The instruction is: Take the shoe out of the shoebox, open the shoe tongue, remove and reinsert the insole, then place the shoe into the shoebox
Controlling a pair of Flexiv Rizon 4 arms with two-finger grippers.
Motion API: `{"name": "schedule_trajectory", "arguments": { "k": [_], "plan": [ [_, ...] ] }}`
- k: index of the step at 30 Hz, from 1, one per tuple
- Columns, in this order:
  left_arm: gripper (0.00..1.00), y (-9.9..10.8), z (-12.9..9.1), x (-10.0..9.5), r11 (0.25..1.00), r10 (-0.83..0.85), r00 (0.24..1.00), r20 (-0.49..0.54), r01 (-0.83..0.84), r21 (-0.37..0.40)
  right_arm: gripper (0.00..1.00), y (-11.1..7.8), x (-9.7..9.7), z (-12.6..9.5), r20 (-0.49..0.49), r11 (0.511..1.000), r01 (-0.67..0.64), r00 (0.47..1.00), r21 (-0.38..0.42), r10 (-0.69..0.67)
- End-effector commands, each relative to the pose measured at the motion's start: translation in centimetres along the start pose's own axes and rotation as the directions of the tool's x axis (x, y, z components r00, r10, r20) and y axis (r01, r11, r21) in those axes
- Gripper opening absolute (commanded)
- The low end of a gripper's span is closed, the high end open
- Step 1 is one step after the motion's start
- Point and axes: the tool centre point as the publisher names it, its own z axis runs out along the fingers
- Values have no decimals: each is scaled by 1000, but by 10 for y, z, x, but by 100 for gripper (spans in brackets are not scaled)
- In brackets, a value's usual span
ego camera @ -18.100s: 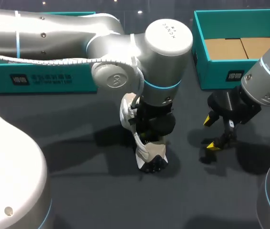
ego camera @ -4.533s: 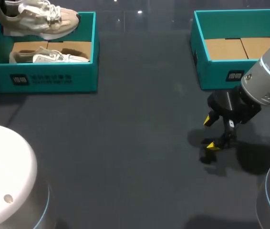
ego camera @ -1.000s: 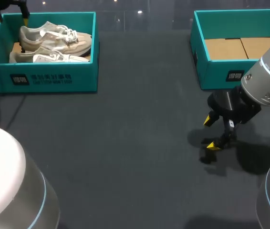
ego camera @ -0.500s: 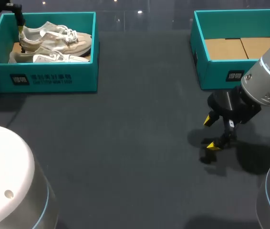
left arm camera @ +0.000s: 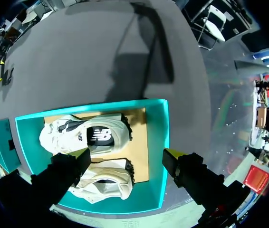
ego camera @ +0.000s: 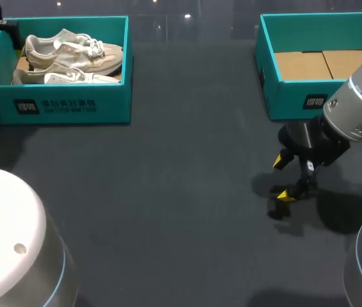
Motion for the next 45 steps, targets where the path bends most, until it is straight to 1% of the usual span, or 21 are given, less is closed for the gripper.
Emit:
{"name": "schedule_trajectory", "arguments": {
  "k": [1, 4, 6, 8, 13, 18, 24, 29, 33, 36, 39, 43, 45],
  "plan": [
    [100, -8, 6, -3, 997, -2, 1000, -11, 1, -72, 100, 0, 2, 1, 4, 1000, 0, 1000, 1, 0],
    [100, -11, 14, -3, 997, 5, 1000, -12, -6, -82, 100, 0, 2, 1, 4, 1000, 0, 1000, 1, 0],
    [100, -9, 20, -2, 997, -1, 1000, -12, 0, -77, 100, 0, 2, 1, 4, 1000, 0, 1000, 1, 0],
    [100, -7, 25, -2, 996, -13, 1000, -19, 11, -89, 100, 0, 2, 1, 4, 1000, 0, 1000, 1, 0],
    [99, 5, 38, 0, 997, -25, 1000, -14, 24, -70, 100, 0, 2, 1, 4, 1000, 0, 1000, 1, 0],
    [100, 5, 51, -1, 998, -17, 1000, -6, 17, -55, 100, 0, 2, 1, 4, 1000, 0, 1000, 1, 0],
    [100, 8, 68, -7, 999, -13, 1000, 3, 13, -45, 100, 0, 2, 1, 4, 1000, 0, 1000, 1, 0],
    [93, 6, 82, -12, 1000, -4, 1000, 4, 4, -20, 100, 0, 2, 1, 4, 1000, 0, 1000, 1, 0],
    [91, 4, 92, -12, 1000, -6, 1000, 0, 6, -5, 100, 0, 2, 1, 4, 1000, 0, 1000, 1, 0],
    [85, 5, 97, -12, 1000, -19, 1000, -3, 19, 5, 100, 0, 2, 1, 4, 1000, 0, 1000, 1, 0],
    [85, 4, 102, -10, 1000, -25, 1000, -2, 25, 12, 100, 0, 2, 1, 4, 1000, 0, 1000, 1, 0],
    [80, 1, 109, -8, 999, -31, 1000, -2, 31, 34, 100, 0, 2, 1, 4, 1000, 0, 1000, 1, 0],
    [80, 0, 112, -7, 999, -30, 1000, 0, 30, 40, 100, 0, 2, 1, 4, 1000, 0, 1000, 1, 0]
  ]
}}
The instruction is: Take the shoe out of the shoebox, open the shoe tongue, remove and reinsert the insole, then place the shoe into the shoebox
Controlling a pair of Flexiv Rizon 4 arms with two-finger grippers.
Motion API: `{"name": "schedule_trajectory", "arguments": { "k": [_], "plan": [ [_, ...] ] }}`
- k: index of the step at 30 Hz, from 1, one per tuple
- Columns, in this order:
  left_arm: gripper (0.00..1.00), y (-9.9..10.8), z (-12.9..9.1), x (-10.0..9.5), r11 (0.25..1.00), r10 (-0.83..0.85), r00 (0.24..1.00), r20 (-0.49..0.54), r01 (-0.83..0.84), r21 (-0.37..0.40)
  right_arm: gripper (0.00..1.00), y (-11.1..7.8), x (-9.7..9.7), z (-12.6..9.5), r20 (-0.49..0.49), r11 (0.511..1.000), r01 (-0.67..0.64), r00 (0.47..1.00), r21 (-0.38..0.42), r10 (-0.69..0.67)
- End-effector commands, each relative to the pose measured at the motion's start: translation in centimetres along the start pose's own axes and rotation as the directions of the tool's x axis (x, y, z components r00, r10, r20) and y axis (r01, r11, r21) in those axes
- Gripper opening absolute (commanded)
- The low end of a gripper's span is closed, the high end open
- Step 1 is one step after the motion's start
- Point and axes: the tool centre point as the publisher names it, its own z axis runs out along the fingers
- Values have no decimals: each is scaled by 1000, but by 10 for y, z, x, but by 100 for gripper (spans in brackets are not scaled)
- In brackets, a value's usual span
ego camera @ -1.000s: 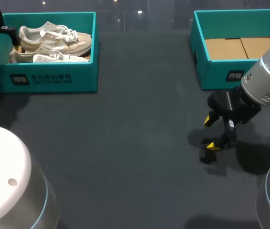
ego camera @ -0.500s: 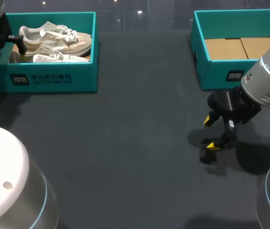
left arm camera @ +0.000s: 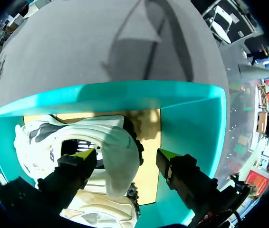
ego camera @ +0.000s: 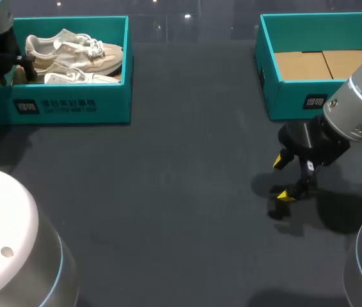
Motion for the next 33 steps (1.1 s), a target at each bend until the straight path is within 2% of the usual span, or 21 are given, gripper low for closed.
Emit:
{"name": "schedule_trajectory", "arguments": {
  "k": [1, 4, 9, 14, 17, 19, 20, 22, 23, 24, 25, 26, 33],
  "plan": [
    [81, 3, 7, 2, 1000, 3, 1000, 4, -4, 10, 100, 0, 2, 1, 4, 1000, 0, 1000, 1, 0],
    [80, 2, 12, 1, 1000, 3, 1000, -4, -3, 16, 100, 0, 2, 1, 4, 1000, 0, 1000, 1, 0],
    [69, 0, 18, -1, 1000, -1, 1000, -9, 1, 22, 100, 0, 2, 1, 4, 1000, 0, 1000, 1, 0],
    [71, -1, 24, -2, 999, -3, 1000, -9, 3, 32, 100, 0, 2, 1, 4, 1000, 0, 1000, 1, 0],
    [69, -1, 27, -1, 999, -4, 1000, -9, 4, 39, 100, 0, 2, 1, 4, 1000, 0, 1000, 1, 0],
    [62, -2, 28, -1, 999, -4, 1000, -9, 5, 41, 100, 0, 2, 1, 4, 1000, 0, 1000, 1, 0],
    [49, -2, 29, -1, 999, -4, 1000, -10, 5, 42, 100, 0, 2, 1, 4, 1000, 0, 1000, 1, 0],
    [44, -3, 30, 0, 999, -6, 1000, -12, 6, 45, 100, 0, 2, 1, 4, 1000, 0, 1000, 1, 0],
    [36, -3, 30, 0, 999, -7, 1000, -13, 7, 47, 100, 0, 2, 1, 4, 1000, 0, 1000, 1, 0],
    [27, -3, 31, 0, 999, -9, 1000, -16, 10, 49, 100, 0, 2, 1, 4, 1000, 0, 1000, 1, 0],
    [10, -3, 31, 0, 999, -10, 1000, -17, 11, 50, 100, 0, 2, 1, 4, 1000, 0, 1000, 1, 0],
    [0, -3, 31, 1, 999, -12, 1000, -19, 13, 51, 100, 0, 2, 1, 4, 1000, 0, 1000, 1, 0],
    [0, -5, 27, 6, 999, -18, 1000, -24, 19, 40, 100, 0, 2, 1, 4, 1000, 0, 1000, 1, 0]
  ]
}}
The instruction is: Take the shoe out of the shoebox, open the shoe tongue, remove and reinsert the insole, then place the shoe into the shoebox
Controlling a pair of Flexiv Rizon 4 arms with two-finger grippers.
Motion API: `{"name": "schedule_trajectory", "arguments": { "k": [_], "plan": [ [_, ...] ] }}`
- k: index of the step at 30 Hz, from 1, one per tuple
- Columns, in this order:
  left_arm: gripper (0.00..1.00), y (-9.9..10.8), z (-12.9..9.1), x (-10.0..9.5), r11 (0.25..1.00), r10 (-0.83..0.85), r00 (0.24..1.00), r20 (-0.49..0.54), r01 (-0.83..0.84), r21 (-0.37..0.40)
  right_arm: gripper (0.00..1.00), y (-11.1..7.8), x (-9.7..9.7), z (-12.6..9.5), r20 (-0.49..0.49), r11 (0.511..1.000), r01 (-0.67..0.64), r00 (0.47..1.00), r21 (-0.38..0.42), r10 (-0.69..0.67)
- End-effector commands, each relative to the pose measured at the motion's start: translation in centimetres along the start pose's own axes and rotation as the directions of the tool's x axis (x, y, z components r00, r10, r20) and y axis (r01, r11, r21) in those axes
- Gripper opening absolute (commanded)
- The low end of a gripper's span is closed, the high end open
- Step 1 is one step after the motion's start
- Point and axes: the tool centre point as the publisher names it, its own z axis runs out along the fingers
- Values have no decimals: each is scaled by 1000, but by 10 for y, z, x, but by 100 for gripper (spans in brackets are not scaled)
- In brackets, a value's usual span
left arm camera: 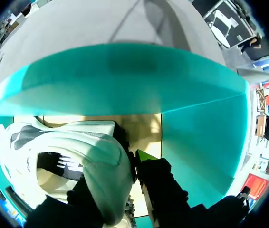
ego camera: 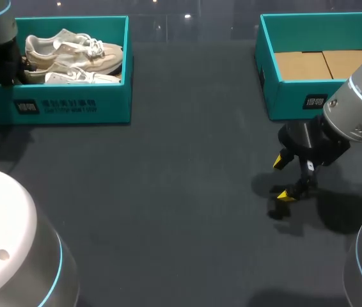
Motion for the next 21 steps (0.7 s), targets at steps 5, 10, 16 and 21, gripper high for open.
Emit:
{"name": "schedule_trajectory", "arguments": {
  "k": [5, 10, 16, 21],
  "plan": [
    [0, -3, -7, 4, 1000, -1, 1000, -2, 1, -16, 100, 0, 2, 1, 4, 1000, 0, 1000, 1, 0],
    [0, -6, -17, 12, 999, 17, 1000, 15, -17, -45, 100, 0, 2, 1, 4, 1000, 0, 1000, 1, 0],
    [0, -8, -34, 20, 998, 15, 998, 53, -12, -70, 100, 0, 2, 1, 4, 1000, 0, 1000, 1, 0],
    [0, -5, -58, 23, 995, 4, 998, 70, 3, -100, 100, 0, 2, 1, 4, 1000, 0, 1000, 1, 0]
  ]
}}
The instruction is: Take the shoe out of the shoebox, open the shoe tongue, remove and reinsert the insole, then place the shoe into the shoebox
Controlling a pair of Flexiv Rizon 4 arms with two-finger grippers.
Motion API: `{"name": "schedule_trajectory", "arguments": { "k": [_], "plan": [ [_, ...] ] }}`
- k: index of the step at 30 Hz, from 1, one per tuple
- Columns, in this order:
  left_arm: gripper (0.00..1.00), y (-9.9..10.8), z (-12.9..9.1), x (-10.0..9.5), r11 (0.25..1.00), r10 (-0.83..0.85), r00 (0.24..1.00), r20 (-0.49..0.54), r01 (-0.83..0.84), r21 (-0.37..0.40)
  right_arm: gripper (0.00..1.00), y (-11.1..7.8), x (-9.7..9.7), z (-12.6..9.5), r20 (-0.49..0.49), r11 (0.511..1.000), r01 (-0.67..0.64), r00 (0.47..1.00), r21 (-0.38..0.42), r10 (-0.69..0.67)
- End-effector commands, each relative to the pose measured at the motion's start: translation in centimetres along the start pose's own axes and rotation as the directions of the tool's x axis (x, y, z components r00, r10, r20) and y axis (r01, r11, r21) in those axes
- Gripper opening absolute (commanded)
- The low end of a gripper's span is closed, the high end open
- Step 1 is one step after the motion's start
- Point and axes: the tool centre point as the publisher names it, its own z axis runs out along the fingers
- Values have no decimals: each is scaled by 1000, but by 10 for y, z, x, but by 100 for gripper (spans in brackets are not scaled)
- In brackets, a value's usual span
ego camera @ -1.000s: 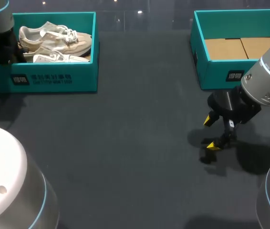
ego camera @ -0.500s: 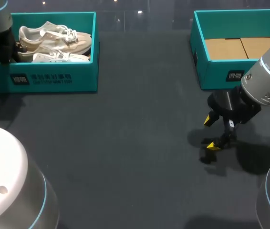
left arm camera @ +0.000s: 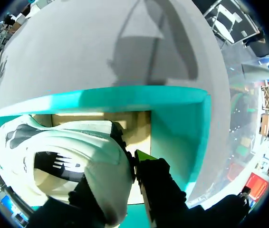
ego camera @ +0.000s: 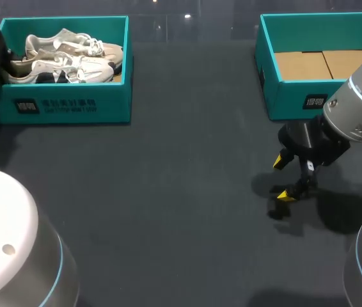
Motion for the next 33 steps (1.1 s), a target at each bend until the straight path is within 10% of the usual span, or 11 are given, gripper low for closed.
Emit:
{"name": "schedule_trajectory", "arguments": {
  "k": [1, 20, 33],
  "plan": [
    [0, -4, -28, 2, 999, -1, 1000, 3, 1, -36, 100, 0, 2, 0, 4, 1000, 0, 1000, 1, 0],
    [0, 9, -142, 2, 993, -32, 999, -19, 29, -117, 100, 0, 2, 0, 4, 1000, 0, 1000, 1, 0],
    [0, -28, -205, -14, 997, -26, 1000, -5, 25, -69, 100, 0, 2, 0, 4, 1000, 0, 1000, 1, 0]
  ]
}}
